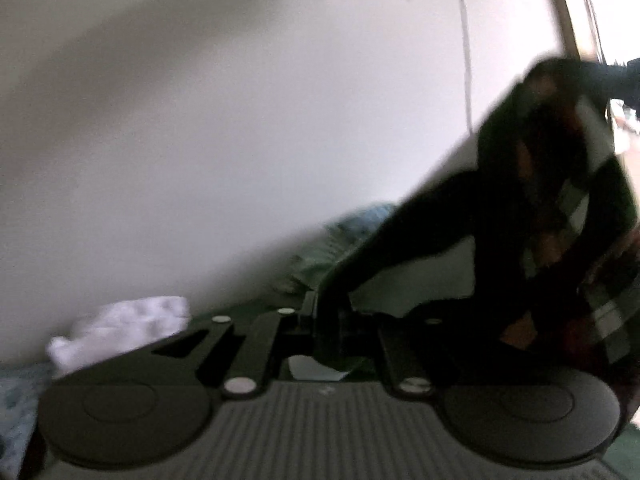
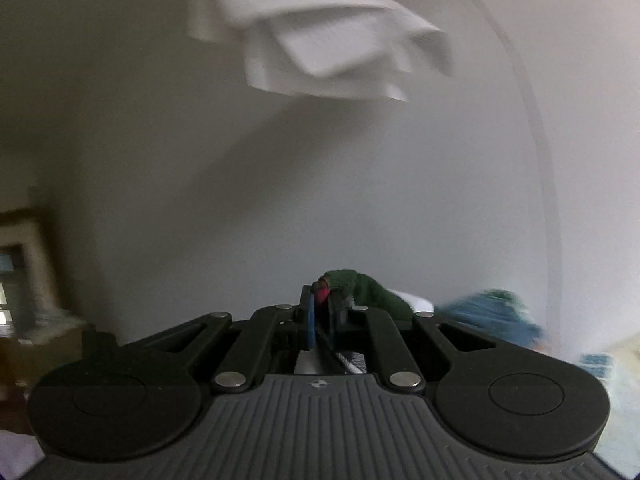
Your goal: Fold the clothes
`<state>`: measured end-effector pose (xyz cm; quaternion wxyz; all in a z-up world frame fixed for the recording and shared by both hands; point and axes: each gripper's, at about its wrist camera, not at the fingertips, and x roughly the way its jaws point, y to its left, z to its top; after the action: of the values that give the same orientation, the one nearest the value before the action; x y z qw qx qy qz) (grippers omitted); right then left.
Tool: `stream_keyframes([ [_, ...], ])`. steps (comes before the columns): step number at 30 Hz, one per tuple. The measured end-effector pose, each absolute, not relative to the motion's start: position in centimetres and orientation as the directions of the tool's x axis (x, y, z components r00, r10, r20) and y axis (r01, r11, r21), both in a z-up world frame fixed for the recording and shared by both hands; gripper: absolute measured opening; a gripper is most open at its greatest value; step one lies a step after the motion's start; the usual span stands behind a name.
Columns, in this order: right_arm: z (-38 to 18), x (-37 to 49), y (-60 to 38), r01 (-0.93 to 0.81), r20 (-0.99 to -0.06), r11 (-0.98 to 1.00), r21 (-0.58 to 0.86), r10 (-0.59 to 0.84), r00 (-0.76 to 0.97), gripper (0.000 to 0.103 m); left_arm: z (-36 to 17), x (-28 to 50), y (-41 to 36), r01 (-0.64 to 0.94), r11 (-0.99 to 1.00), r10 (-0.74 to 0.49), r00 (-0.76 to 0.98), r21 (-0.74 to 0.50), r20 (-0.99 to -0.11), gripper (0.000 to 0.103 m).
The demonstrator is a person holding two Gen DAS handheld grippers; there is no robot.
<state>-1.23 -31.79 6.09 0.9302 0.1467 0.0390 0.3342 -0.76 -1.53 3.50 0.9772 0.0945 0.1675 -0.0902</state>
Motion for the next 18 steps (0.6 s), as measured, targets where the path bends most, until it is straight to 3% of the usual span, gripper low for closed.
stream_keyframes([
  [6,8.9,-2.0,-26.3,-0.796,0.072,0.483,0.364,0.838,0.541,0.007,9.4,-8.5,6.1,0.023,0.992,0.018,0.947,0.123,-0.321,0.008],
  [10,7.4,0.8,-19.8,-0.762,-0.059,0.479,0.436,0.86,0.507,0.01,9.1,-9.4,10.9,-0.119,0.986,0.156,0.905,0.116,-0.396,0.009],
  [11,6.6,1.4,-18.5,-0.734,-0.094,0.509,0.449,0.844,0.528,0.016,8.0,-8.6,12.2,-0.152,0.981,0.19,0.879,0.121,-0.437,0.009],
  [12,5.7,2.1,-17.2,-0.701,-0.129,0.545,0.46,0.822,0.554,0.035,6.6,-7.5,13.6,-0.179,0.977,0.213,0.848,0.117,-0.486,0.009],
  [13,4.6,2.7,-16.1,-0.648,-0.168,0.602,0.467,0.78,0.603,0.043,5.2,-6.5,15.0,-0.202,0.973,0.231,0.813,0.112,-0.535,0.009],
  [16,1.8,2.2,-14.8,-0.548,-0.25,0.716,0.434,0.679,0.69,0.042,0.3,-4.7,20.0,-0.236,0.97,0.215,0.716,0.06,-0.664,0.009],
  [18,-0.1,0.7,-13.8,-0.519,-0.34,0.798,0.307,0.601,0.723,0.044,-1.6,-5.7,22.2,-0.23,0.969,0.231,0.701,0.093,-0.675,0.004],
])
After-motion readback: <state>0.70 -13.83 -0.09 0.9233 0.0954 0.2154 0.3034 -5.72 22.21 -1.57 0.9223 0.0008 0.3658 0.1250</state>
